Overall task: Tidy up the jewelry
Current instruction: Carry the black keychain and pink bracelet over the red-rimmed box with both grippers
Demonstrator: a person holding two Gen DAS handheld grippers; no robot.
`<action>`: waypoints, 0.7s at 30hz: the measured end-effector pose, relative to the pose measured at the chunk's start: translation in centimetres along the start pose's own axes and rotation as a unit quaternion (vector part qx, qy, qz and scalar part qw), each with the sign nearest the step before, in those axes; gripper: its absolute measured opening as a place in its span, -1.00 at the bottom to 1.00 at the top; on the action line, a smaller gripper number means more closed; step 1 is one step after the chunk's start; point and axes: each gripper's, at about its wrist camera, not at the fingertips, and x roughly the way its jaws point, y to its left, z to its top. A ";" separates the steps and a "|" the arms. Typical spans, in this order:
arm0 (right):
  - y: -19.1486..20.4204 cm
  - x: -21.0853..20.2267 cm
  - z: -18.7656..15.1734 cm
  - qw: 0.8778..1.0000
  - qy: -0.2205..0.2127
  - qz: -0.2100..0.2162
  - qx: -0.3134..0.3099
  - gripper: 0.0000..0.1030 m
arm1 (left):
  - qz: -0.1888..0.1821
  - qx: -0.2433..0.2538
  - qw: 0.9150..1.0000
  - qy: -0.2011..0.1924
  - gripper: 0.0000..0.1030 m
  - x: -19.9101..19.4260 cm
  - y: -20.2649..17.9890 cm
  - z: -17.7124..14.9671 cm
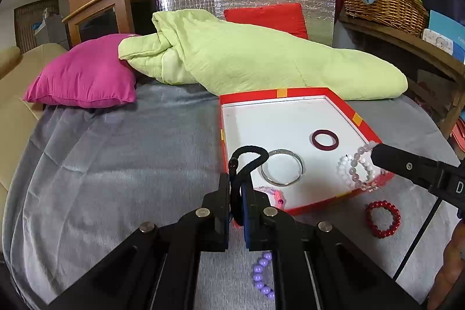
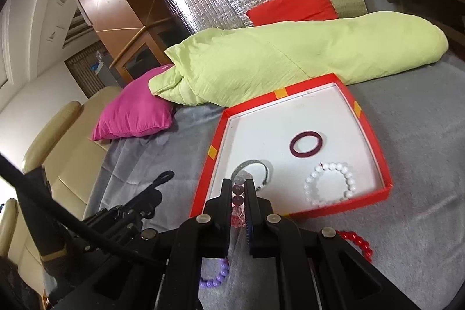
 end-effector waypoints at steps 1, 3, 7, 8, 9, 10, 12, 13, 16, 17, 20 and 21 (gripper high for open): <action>0.1 0.2 0.2 1.000 0.000 0.002 0.000 -0.83 | 0.002 0.001 1.000 -0.001 -0.85 0.2 -0.1 0.1; 0.3 0.8 0.5 1.000 -0.001 0.004 -0.001 -0.83 | 0.005 0.003 1.000 -0.002 -0.85 0.5 -0.1 0.4; 0.3 1.9 1.3 1.000 -0.001 0.011 0.004 -0.83 | 0.011 0.002 1.000 -0.004 -0.85 1.4 -0.1 1.2; 0.4 2.1 1.6 1.000 -0.002 0.012 0.004 -0.83 | 0.012 0.002 1.000 -0.005 -0.85 1.6 -0.1 1.3; 0.4 2.4 1.8 1.000 -0.004 0.012 0.004 -0.83 | 0.013 0.002 1.000 -0.005 -0.85 1.9 -0.1 1.5; 0.4 2.6 2.0 1.000 -0.005 0.013 0.005 -0.83 | 0.014 0.003 1.000 -0.004 -0.85 2.3 -0.2 1.7; 0.2 3.3 2.6 1.000 -0.006 0.014 0.008 -0.83 | 0.016 0.002 1.000 -0.004 -0.85 2.9 -0.2 2.1; 0.0 3.7 3.0 1.000 -0.006 0.014 0.012 -0.83 | 0.016 0.000 1.000 -0.003 -0.85 3.4 -0.2 2.3; -0.8 4.8 3.9 1.000 -0.005 0.015 0.027 -0.83 | 0.009 -0.010 1.000 0.003 -0.85 4.5 -0.1 2.8; -1.1 5.2 4.1 0.999 -0.005 0.016 0.032 -0.83 | 0.005 -0.014 1.000 0.006 -0.85 5.0 -0.1 3.1; -1.8 6.3 4.9 0.999 -0.004 0.010 0.041 -0.83 | -0.004 -0.023 1.000 0.013 -0.85 6.3 -0.1 3.6; -2.0 6.6 5.2 0.999 -0.004 0.009 0.044 -0.83 | -0.006 -0.025 1.000 0.012 -0.85 6.7 -0.1 3.9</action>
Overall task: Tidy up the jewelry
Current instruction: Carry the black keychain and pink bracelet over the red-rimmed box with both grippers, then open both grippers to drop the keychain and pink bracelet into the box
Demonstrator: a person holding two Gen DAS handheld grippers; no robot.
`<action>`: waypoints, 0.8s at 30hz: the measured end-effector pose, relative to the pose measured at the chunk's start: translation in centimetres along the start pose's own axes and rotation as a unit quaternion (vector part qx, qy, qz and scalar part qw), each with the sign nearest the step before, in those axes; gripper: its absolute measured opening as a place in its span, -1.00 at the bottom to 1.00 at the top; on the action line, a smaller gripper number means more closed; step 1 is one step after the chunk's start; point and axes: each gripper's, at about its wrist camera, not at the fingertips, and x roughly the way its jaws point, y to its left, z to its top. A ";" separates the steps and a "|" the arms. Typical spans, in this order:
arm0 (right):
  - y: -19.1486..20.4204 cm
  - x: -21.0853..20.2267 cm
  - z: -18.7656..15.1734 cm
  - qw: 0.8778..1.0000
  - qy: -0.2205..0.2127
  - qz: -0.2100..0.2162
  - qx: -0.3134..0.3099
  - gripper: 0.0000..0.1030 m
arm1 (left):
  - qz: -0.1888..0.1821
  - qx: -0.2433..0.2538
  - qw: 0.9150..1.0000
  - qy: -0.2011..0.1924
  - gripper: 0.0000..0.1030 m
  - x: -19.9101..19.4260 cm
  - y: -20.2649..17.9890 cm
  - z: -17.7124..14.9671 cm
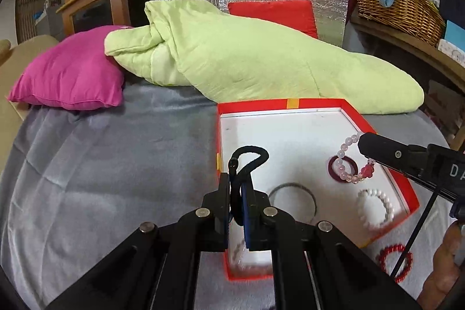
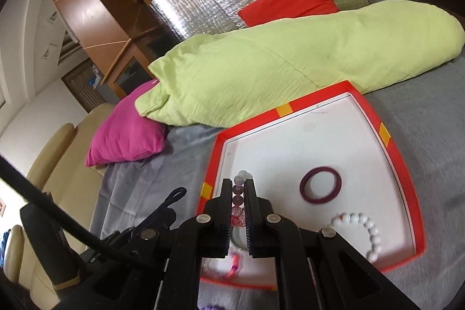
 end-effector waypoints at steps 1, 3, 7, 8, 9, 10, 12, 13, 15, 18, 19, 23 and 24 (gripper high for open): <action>-0.2 0.2 0.2 1.000 0.000 0.000 0.003 -0.83 | -0.001 0.000 1.000 0.000 -0.85 0.2 0.0 0.1; -0.6 0.9 0.8 1.000 0.002 0.005 0.013 -0.83 | -0.005 0.003 1.000 -0.004 -0.85 0.9 -0.2 0.7; -1.5 2.1 2.1 0.999 0.004 0.018 0.038 -0.83 | -0.010 0.019 1.000 -0.007 -0.85 2.5 -0.7 1.7; -1.8 2.5 2.4 0.999 0.005 0.021 0.047 -0.83 | -0.012 0.022 1.000 -0.007 -0.85 2.8 -0.8 1.9; -2.0 2.8 2.5 0.998 0.006 0.022 0.052 -0.83 | -0.015 0.028 1.000 -0.005 -0.85 3.4 -1.1 2.1; -2.2 3.2 2.7 0.998 0.007 0.022 0.057 -0.83 | -0.016 0.032 0.999 -0.003 -0.85 3.9 -1.2 2.3; -2.7 4.1 2.9 0.998 0.012 0.020 0.066 -0.83 | -0.023 0.035 0.999 0.003 -0.85 4.9 -1.3 2.4; -3.0 4.8 3.0 0.997 0.017 0.018 0.072 -0.83 | -0.031 0.032 0.999 0.012 -0.85 5.6 -1.4 2.5; -3.4 5.8 3.0 0.996 0.026 0.011 0.079 -0.83 | -0.039 0.031 0.998 0.027 -0.85 6.6 -1.5 2.4; -3.9 7.0 3.2 0.996 0.034 0.004 0.086 -0.83 | -0.038 0.031 0.998 0.042 -0.84 7.7 -1.7 2.0; -4.1 7.3 3.2 0.995 0.036 0.004 0.089 -0.83 | -0.038 0.031 0.998 0.045 -0.84 7.9 -1.7 1.9; -4.5 8.6 3.5 0.995 0.041 0.004 0.095 -0.83 | -0.032 0.025 0.997 0.060 -0.84 8.6 -1.7 1.7; -4.7 8.8 3.5 0.994 0.043 0.005 0.096 -0.82 | -0.026 0.027 0.997 0.061 -0.84 8.6 -1.9 1.6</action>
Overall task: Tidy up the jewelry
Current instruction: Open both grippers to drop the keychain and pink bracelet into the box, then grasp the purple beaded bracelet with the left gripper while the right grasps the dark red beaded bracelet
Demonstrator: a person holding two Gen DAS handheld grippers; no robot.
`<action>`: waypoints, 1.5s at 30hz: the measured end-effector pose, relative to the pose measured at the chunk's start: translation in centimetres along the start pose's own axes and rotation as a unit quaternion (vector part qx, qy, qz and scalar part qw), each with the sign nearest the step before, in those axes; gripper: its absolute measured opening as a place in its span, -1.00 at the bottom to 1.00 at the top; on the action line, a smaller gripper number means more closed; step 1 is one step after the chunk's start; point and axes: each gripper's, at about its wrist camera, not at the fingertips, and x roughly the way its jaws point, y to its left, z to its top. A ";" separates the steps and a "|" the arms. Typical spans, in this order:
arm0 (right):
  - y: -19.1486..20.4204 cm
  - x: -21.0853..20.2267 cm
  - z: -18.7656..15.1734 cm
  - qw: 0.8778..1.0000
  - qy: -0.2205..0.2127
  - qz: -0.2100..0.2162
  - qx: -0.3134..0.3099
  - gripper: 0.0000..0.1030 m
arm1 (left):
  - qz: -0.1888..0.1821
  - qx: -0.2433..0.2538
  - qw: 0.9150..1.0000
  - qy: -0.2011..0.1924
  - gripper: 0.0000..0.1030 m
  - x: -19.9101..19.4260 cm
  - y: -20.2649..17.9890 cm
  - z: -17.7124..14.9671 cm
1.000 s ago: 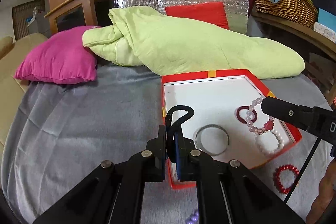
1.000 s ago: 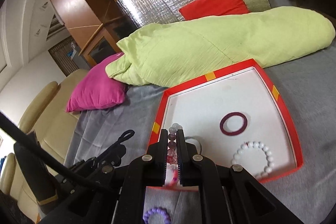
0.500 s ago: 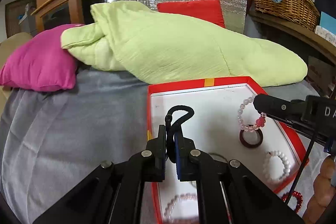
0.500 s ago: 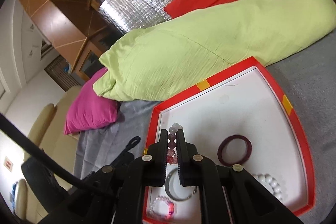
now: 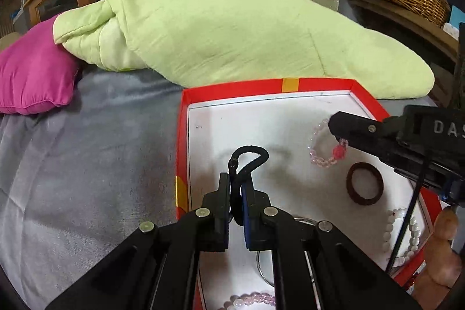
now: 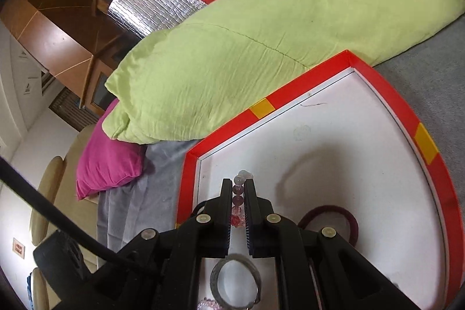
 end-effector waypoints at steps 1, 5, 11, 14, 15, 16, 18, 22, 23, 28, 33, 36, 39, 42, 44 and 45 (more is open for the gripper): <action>-0.2 0.2 0.1 1.000 0.001 0.001 0.005 -0.76 | 0.007 0.005 1.000 0.001 -0.81 0.0 -0.2 0.0; -1.3 0.0 0.5 1.000 -0.005 -0.007 0.025 -0.67 | 0.025 0.027 0.999 0.000 -0.37 -0.7 -1.0 0.0; -1.4 -2.8 1.1 0.999 -0.032 -0.014 0.015 -0.65 | 0.049 0.045 0.998 -0.023 -0.04 -2.8 -1.5 0.0; -1.3 -4.2 1.2 0.999 -0.039 -0.021 0.010 -0.65 | 0.054 0.050 0.997 -0.028 -0.01 -3.7 -1.9 -0.2; -1.3 -4.5 1.1 0.999 -0.039 -0.024 0.010 -0.65 | 0.057 0.051 0.997 -0.028 -0.01 -3.9 -1.9 -0.3; -1.3 -5.0 1.1 0.999 -0.038 -0.030 0.009 -0.65 | 0.061 0.053 0.996 -0.030 0.01 -4.1 -2.0 -0.4; -1.3 -5.8 0.9 0.999 -0.035 -0.040 0.006 -0.63 | 0.066 0.055 0.996 -0.034 0.06 -4.8 -2.2 -0.6; -1.2 -7.3 0.3 0.998 -0.034 -0.052 0.001 -0.57 | 0.068 0.051 0.996 -0.041 0.14 -6.1 -2.4 -1.0; -1.2 -7.6 0.2 0.998 -0.034 -0.054 -0.001 -0.57 | 0.068 0.049 0.996 -0.042 0.17 -6.6 -2.4 -1.2; -0.4 -9.7 -0.5 0.997 -0.043 -0.065 -0.024 -0.57 | 0.073 0.048 0.995 -0.040 0.22 -7.7 -2.4 -2.2; -0.2 -11.9 -1.7 0.996 -0.042 -0.065 -0.033 -0.53 | 0.080 0.046 0.995 -0.035 0.25 -8.6 -2.3 -3.2; -0.4 -13.3 -2.6 0.996 -0.041 -0.070 -0.040 -0.53 | 0.086 0.048 0.995 -0.034 0.31 -9.2 -2.2 -3.8; -1.0 -15.1 -3.5 0.995 -0.042 -0.083 -0.045 -0.46 | 0.090 0.046 0.994 -0.035 0.37 -10.2 -1.5 -4.6; -2.1 -16.8 -4.4 0.992 -0.038 -0.106 -0.049 -0.33 | 0.086 0.036 0.995 -0.027 0.38 -11.0 -0.5 -5.5; -3.1 -17.9 -5.1 0.991 -0.030 -0.119 -0.046 -0.33 | 0.087 0.028 0.996 -0.024 0.38 -11.8 0.4 -6.4; -3.6 -18.2 -5.3 0.991 -0.025 -0.122 -0.044 -0.33 | 0.087 0.026 0.996 -0.022 0.38 -12.1 0.7 -6.9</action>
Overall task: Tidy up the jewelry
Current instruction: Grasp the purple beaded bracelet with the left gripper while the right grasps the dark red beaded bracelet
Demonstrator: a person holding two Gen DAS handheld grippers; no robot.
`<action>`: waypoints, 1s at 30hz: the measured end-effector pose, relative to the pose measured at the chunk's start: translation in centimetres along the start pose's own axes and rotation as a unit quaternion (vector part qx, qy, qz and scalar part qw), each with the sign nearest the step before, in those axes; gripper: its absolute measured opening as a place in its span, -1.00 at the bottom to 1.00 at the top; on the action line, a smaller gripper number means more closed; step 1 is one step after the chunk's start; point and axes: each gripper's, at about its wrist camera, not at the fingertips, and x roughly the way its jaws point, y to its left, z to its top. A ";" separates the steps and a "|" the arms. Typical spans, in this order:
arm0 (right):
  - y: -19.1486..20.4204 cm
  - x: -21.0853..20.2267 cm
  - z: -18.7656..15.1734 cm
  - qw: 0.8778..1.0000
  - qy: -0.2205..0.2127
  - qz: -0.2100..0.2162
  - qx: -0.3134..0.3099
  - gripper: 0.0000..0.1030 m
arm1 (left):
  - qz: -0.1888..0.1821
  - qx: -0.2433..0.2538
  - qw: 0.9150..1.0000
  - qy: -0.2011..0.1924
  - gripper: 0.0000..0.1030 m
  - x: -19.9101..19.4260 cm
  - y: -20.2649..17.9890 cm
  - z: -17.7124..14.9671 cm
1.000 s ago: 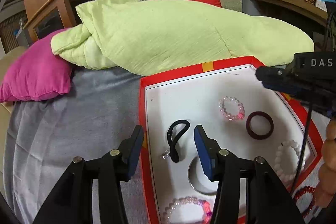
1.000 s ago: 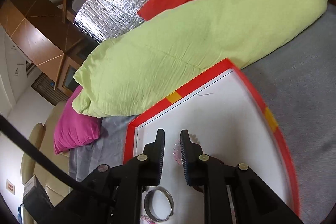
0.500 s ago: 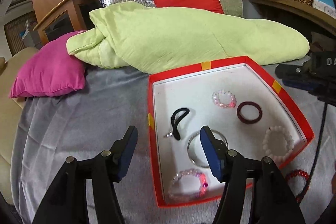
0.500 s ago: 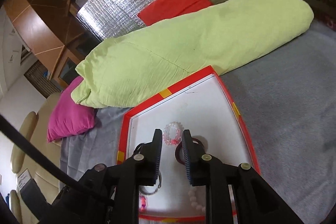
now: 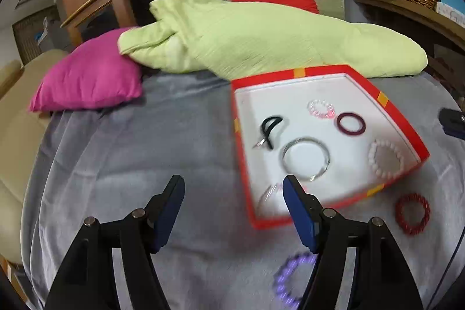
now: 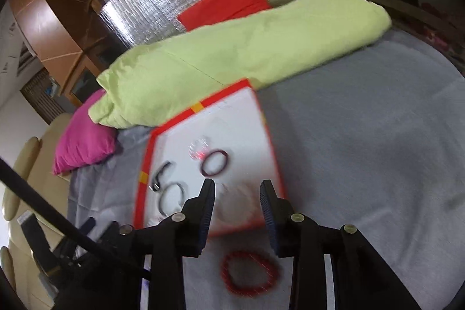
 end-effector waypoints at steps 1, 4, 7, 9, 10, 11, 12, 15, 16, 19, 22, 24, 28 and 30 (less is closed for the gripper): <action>-0.5 -0.2 -0.4 1.000 0.006 -0.005 0.000 -0.33 | -0.001 -0.002 1.000 0.004 0.38 -0.4 0.4 -0.8; -2.0 -0.5 -1.7 0.999 0.028 -0.028 -0.006 -0.33 | -0.006 -0.009 1.000 0.019 0.39 -1.0 1.2 -2.7; -2.3 -0.6 -3.1 0.998 0.049 -0.037 -0.025 -0.33 | -0.021 -0.015 0.999 0.038 0.40 -1.3 1.4 -4.4; -2.0 -0.5 -4.1 0.996 0.061 -0.041 -0.045 -0.33 | -0.029 -0.013 0.998 0.047 0.40 -1.5 1.2 -5.3; -1.8 -0.3 -4.5 0.995 0.066 -0.042 -0.054 -0.33 | -0.032 -0.010 0.998 0.049 0.40 -1.6 1.0 -5.7; -1.5 -0.1 -4.8 0.995 0.071 -0.044 -0.062 -0.33 | -0.036 -0.006 0.998 0.053 0.40 -1.6 0.8 -6.0; -1.4 0.2 -5.1 0.994 0.077 -0.047 -0.069 -0.33 | -0.043 -0.004 0.997 0.058 0.40 -1.5 0.5 -6.2; -0.8 1.4 -5.6 0.991 0.091 -0.056 -0.080 -0.33 | -0.053 -0.004 0.996 0.067 0.40 -1.0 0.2 -6.4; -0.6 1.8 -5.6 0.990 0.095 -0.058 -0.083 -0.33 | -0.056 -0.005 0.996 0.069 0.40 -1.0 0.3 -6.4; 0.2 3.0 -6.1 0.986 0.111 -0.070 -0.103 -0.33 | -0.074 -0.004 0.995 0.071 0.40 -0.8 0.0 -6.1; 0.9 4.4 -6.9 0.979 0.126 -0.088 -0.136 -0.31 | -0.096 0.005 0.993 0.075 0.41 -0.7 -0.7 -6.2; 1.8 4.9 -7.5 0.971 0.112 -0.115 -0.180 -0.48 | -0.118 0.016 0.988 0.094 0.42 0.0 -1.8 -6.4; 2.0 4.8 -7.7 0.968 0.098 -0.123 -0.194 -0.80 | -0.132 0.018 0.983 0.123 0.42 1.2 -2.7 -6.9; 1.5 4.4 -7.2 0.972 0.091 -0.121 -0.180 -0.80 | -0.144 0.006 0.981 0.127 0.42 1.5 -2.8 -7.1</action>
